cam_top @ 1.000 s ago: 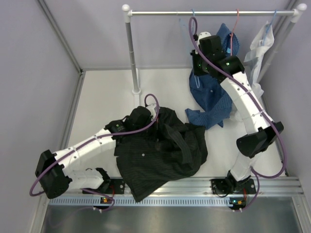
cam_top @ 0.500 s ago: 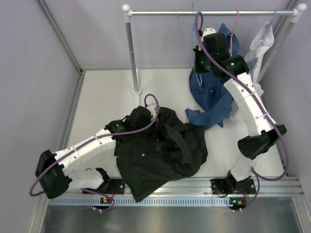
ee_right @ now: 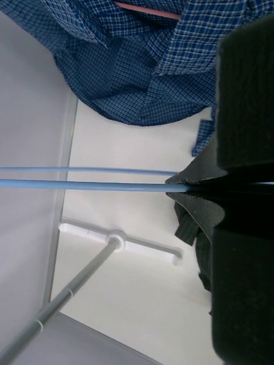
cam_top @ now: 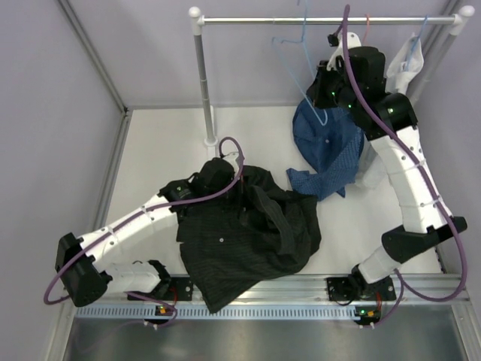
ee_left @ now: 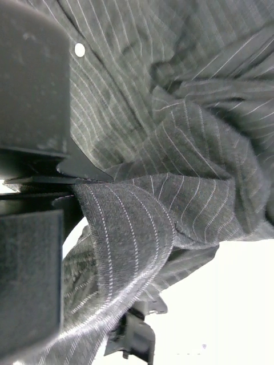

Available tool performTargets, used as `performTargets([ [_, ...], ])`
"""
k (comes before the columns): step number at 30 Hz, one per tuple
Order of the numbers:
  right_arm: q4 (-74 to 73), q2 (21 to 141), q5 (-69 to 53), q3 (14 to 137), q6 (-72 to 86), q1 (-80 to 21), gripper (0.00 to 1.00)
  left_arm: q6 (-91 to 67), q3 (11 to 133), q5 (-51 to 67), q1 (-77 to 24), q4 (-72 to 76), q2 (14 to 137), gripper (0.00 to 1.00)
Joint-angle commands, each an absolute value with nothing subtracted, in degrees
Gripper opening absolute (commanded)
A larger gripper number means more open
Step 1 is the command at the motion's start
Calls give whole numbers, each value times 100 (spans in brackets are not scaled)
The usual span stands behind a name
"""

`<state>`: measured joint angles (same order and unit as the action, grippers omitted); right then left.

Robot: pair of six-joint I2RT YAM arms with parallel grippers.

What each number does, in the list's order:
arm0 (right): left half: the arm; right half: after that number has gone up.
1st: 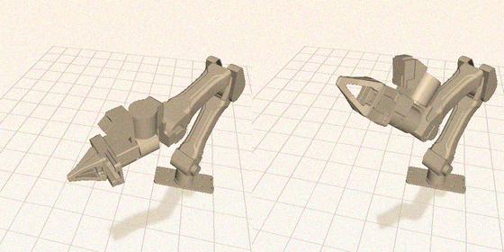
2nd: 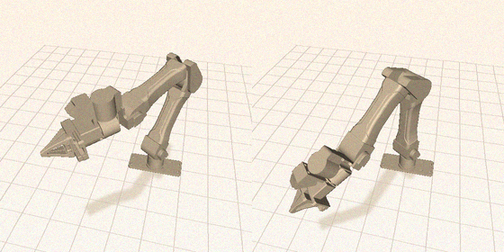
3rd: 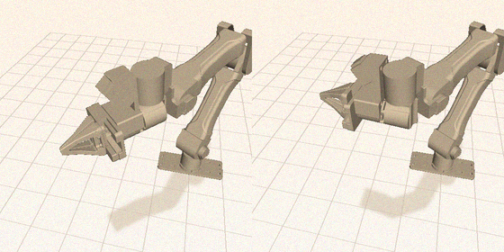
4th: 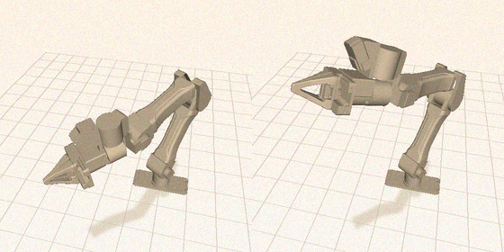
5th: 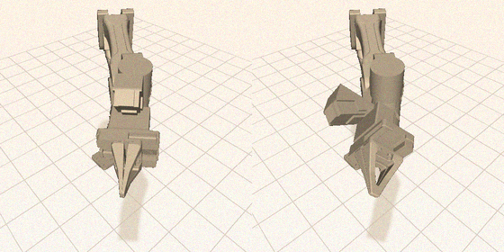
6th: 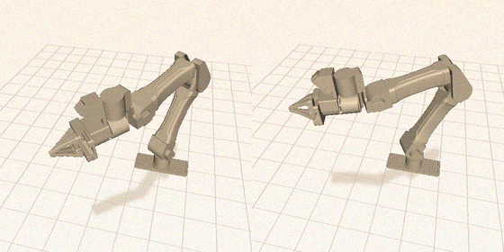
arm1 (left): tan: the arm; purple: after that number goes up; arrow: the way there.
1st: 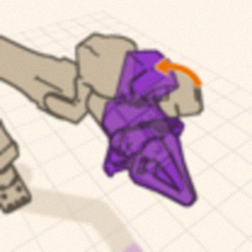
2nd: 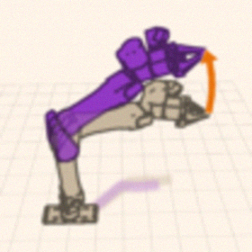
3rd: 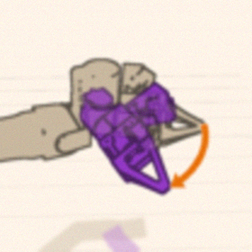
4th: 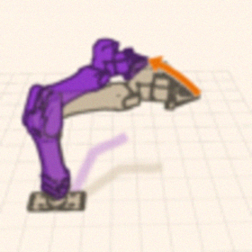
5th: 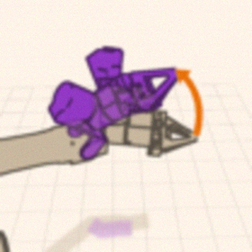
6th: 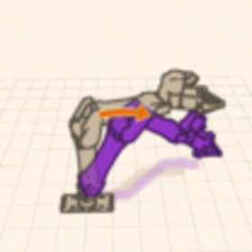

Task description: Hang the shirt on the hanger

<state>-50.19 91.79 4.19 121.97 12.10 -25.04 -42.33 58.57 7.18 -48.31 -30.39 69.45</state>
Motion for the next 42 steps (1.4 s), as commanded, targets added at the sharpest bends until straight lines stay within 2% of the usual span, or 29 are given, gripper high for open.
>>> performTargets([
  [1, -4658, 8483, -113, 11866, 1310, -2417, 0, -4342, 6450, 194, -4808, -3357, 7022, 0],
  [3, -4632, 8185, -123, 11569, 1196, -2382, 0, -4316, 6643, 185, -4790, -3393, 7206, 0],
  [11, -4491, 7726, -342, 11637, 1020, -2259, 0, -4289, 7039, 281, -4729, -3410, 7664, 0],
  [15, -5078, 7419, -667, 11715, 993, -2162, 0, -4351, 7548, 115, -4536, -3682, 7953, 0],
  [17, -5877, 7034, -992, 11629, 984, -2162, 0, -4324, 7760, 114, -4404, -3883, 8208, 0],
  [21, -6328, 5698, -1607, 10139, 1238, -2162, 0, -4131, 8094, 70, -4184, -3902, 8472, 0],
  [25, -7134, 4643, -2766, 9467, 1310, -2171, 0, -3964, 8270, 464, -3859, -3894, 8859, 0],
  [34, -7822, 3403, -2840, 8570, 1854, -2162, 0, -3674, 8683, 817, -3648, -3894, 9580, 0],
  [42, -8051, 3305, -2567, 8183, 1802, -2162, 0, -3876, 8851, 1107, -3647, -3894, 9650, 0],
])
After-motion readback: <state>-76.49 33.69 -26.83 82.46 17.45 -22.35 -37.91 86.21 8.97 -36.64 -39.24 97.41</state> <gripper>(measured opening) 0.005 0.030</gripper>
